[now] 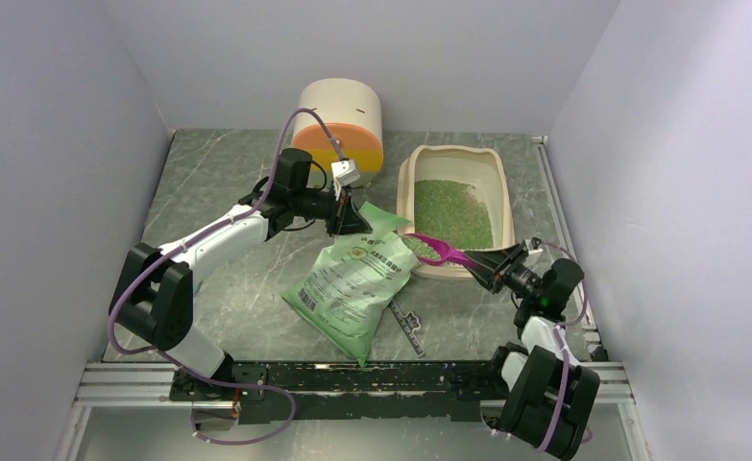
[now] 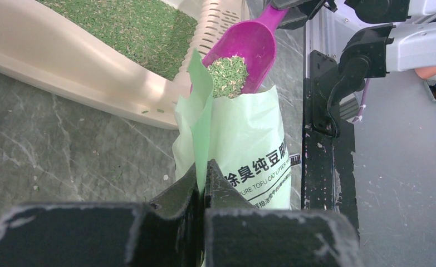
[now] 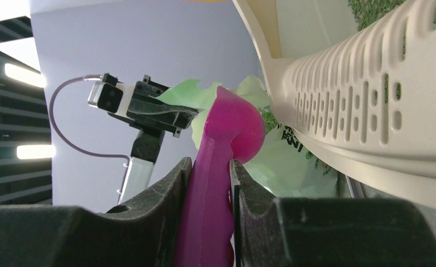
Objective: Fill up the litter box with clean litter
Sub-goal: 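Scoop the cat litter from the cat litter bag, then pour the cat litter into the litter box.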
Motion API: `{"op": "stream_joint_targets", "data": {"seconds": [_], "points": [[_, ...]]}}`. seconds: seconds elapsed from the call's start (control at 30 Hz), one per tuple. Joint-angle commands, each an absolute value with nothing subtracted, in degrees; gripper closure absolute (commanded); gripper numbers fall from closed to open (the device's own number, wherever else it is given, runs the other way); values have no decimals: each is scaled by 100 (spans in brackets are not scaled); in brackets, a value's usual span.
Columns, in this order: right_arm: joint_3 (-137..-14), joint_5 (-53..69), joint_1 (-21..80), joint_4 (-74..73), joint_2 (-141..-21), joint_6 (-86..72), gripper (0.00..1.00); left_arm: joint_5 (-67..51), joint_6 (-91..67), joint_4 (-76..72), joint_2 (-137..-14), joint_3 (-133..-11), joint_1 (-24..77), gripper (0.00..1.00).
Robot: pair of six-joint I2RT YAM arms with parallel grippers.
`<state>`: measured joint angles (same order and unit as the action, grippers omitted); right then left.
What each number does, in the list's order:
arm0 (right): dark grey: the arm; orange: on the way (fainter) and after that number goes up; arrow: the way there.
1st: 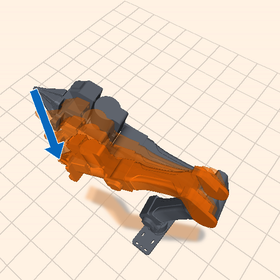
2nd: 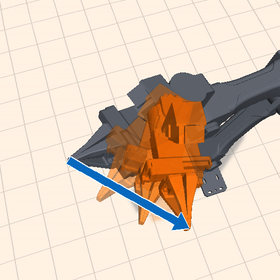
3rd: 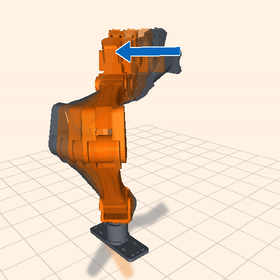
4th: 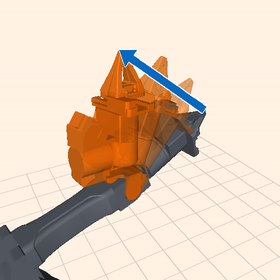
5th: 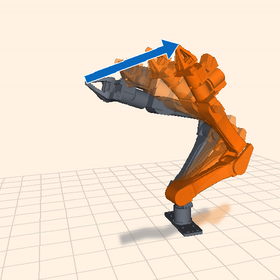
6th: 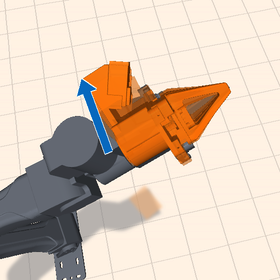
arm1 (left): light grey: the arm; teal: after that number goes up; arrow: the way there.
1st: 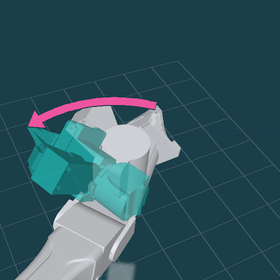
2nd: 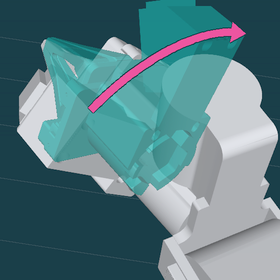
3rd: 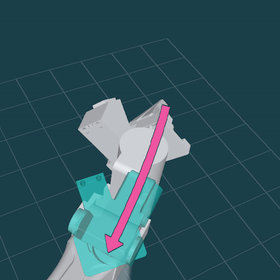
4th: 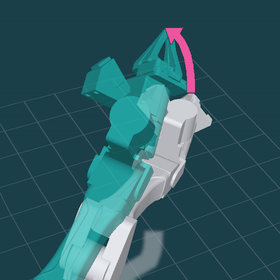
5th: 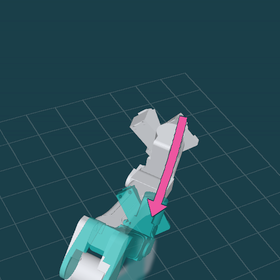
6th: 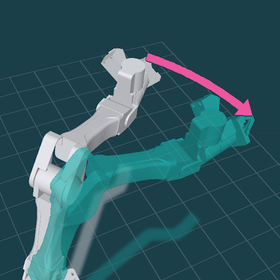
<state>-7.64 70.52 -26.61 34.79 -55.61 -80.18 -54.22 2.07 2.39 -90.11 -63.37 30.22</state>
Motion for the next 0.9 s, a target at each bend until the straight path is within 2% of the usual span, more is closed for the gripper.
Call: {"op": "stream_joint_targets", "data": {"seconds": [0.0, 0.6, 0.87], "points": [[-582, 7004, -2807, 4391, -5485, -8580, 100, -5667, 250, 75, -9033, -6597, 3067, 95], [-543, 6658, -3177, 5929, -6083, -9485, 100, -5661, 192, 44, -9073, -6708, 3067, 95], [-1006, 6284, -3290, 5202, -6322, -8923, 100, -5656, 113, -126, -8958, -6583, 3067, 95]]}}
